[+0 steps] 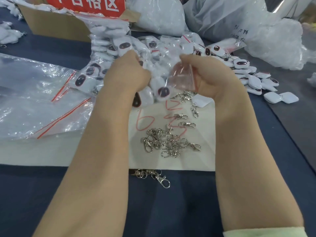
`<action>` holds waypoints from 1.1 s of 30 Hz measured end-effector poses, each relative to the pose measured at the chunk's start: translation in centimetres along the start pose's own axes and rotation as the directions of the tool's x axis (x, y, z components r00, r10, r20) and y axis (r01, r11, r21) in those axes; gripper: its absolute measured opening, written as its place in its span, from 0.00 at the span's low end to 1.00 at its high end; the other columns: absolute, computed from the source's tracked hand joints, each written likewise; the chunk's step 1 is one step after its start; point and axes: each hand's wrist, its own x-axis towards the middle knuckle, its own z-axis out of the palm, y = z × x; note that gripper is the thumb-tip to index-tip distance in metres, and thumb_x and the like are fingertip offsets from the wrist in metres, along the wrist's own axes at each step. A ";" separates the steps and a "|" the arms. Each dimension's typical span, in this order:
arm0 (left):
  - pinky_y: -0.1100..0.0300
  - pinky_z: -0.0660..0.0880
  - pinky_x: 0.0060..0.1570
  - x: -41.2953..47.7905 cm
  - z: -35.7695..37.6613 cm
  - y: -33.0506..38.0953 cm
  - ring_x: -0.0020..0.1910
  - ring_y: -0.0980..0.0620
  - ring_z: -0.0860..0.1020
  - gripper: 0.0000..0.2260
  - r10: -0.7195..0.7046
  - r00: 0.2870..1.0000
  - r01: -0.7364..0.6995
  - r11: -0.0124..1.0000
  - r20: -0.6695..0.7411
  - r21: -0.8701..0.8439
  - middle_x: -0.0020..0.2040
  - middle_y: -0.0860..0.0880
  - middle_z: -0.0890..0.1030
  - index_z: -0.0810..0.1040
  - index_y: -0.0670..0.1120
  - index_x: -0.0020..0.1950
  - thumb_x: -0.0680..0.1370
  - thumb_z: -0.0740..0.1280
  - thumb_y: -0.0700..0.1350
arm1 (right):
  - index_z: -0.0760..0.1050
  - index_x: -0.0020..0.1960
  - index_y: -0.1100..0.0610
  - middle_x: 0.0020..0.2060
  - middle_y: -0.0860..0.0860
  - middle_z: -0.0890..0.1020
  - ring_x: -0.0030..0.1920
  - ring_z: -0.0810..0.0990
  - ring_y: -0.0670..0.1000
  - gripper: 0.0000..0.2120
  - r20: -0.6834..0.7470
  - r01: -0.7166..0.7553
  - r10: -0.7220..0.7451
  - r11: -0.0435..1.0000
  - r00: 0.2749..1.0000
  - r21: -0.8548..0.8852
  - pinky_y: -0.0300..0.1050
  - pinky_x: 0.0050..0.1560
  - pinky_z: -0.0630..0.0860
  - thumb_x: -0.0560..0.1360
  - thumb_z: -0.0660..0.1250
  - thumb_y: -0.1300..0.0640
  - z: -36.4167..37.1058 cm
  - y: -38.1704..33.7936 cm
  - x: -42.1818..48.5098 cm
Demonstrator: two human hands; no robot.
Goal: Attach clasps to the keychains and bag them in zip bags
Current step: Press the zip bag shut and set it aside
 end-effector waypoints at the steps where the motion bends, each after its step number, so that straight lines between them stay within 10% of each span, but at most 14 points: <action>1: 0.55 0.68 0.53 -0.2 -0.1 0.0 0.58 0.45 0.72 0.18 -0.012 1.000 0.009 0.996 0.029 0.092 0.62 0.46 0.73 0.69 0.48 0.67 0.77 0.63 0.45 | 0.75 0.42 0.63 0.36 0.57 0.80 0.43 0.82 0.59 0.10 -0.002 -0.031 0.031 0.993 1.000 -0.111 0.52 0.41 0.82 0.80 0.63 0.59 -0.1 0.1 0.0; 5: 0.50 0.71 0.61 -0.7 0.0 1.7 0.60 0.41 0.74 0.15 0.148 0.985 -0.139 0.985 -0.092 0.097 0.62 0.43 0.73 0.77 0.49 0.59 0.78 0.62 0.55 | 0.80 0.40 0.61 0.39 0.57 0.82 0.43 0.83 0.55 0.13 0.078 0.021 0.023 0.853 0.997 -0.521 0.58 0.55 0.80 0.80 0.63 0.56 0.4 0.1 -0.5; 12: 0.49 0.77 0.52 -1.1 4.0 2.3 0.52 0.44 0.79 0.20 0.127 0.986 -0.105 0.976 0.106 -0.192 0.54 0.43 0.78 0.69 0.43 0.62 0.77 0.65 0.54 | 0.75 0.49 0.61 0.37 0.59 0.81 0.33 0.83 0.53 0.13 0.017 -0.019 0.026 0.938 1.000 -0.347 0.42 0.35 0.80 0.78 0.52 0.71 -0.6 -1.0 -1.6; 14: 0.53 0.75 0.48 -0.8 4.9 1.7 0.48 0.46 0.77 0.11 0.159 0.982 -0.150 0.985 0.104 -0.085 0.52 0.45 0.77 0.71 0.43 0.59 0.77 0.64 0.44 | 0.73 0.49 0.61 0.36 0.57 0.82 0.29 0.83 0.49 0.09 -0.204 -0.137 0.014 0.787 0.979 -0.602 0.40 0.30 0.78 0.80 0.55 0.66 -1.0 -0.9 -1.4; 17: 0.57 0.66 0.40 -0.7 5.8 1.3 0.43 0.48 0.72 0.07 0.215 0.975 -0.216 0.976 0.053 0.005 0.46 0.48 0.73 0.73 0.43 0.54 0.77 0.63 0.42 | 0.71 0.44 0.59 0.32 0.53 0.76 0.21 0.75 0.47 0.10 -0.406 -0.381 -0.054 0.257 0.912 -0.888 0.38 0.26 0.65 0.79 0.61 0.53 -1.9 -0.6 -1.1; 20: 0.56 0.67 0.38 -0.9 6.6 1.4 0.40 0.48 0.73 0.05 0.256 0.967 -0.255 0.965 0.005 0.061 0.39 0.50 0.73 0.72 0.44 0.49 0.77 0.63 0.44 | 0.67 0.38 0.58 0.33 0.53 0.71 0.31 0.69 0.52 0.19 -0.434 -0.436 0.044 0.123 0.900 -0.892 0.40 0.32 0.65 0.75 0.67 0.44 -2.2 0.5 -0.9; 25: 0.54 0.65 0.38 -1.0 7.7 1.0 0.42 0.46 0.70 0.05 0.320 0.947 -0.314 0.939 -0.017 0.140 0.41 0.47 0.73 0.71 0.43 0.44 0.77 0.61 0.45 | 0.73 0.43 0.61 0.34 0.55 0.74 0.39 0.73 0.56 0.10 -0.323 -0.312 -0.021 0.199 0.946 -0.929 0.42 0.37 0.69 0.73 0.68 0.54 -1.3 1.2 -0.3; 29: 0.56 0.63 0.37 -0.9 7.7 0.8 0.40 0.47 0.70 0.05 0.299 0.954 -0.297 0.950 -0.015 0.092 0.37 0.50 0.71 0.69 0.45 0.43 0.77 0.61 0.44 | 0.70 0.34 0.62 0.29 0.57 0.70 0.30 0.69 0.53 0.08 -0.362 -0.117 -0.331 0.577 0.871 -0.808 0.40 0.28 0.66 0.73 0.63 0.66 -2.1 1.6 0.3; 33: 0.56 0.63 0.38 -0.8 7.6 0.8 0.41 0.47 0.71 0.04 0.311 0.951 -0.309 0.947 -0.004 0.090 0.39 0.48 0.72 0.70 0.44 0.44 0.77 0.61 0.44 | 0.73 0.41 0.62 0.37 0.56 0.76 0.39 0.76 0.53 0.08 -0.470 0.260 -0.254 0.964 0.845 -0.054 0.42 0.42 0.76 0.76 0.62 0.71 -2.4 2.6 0.9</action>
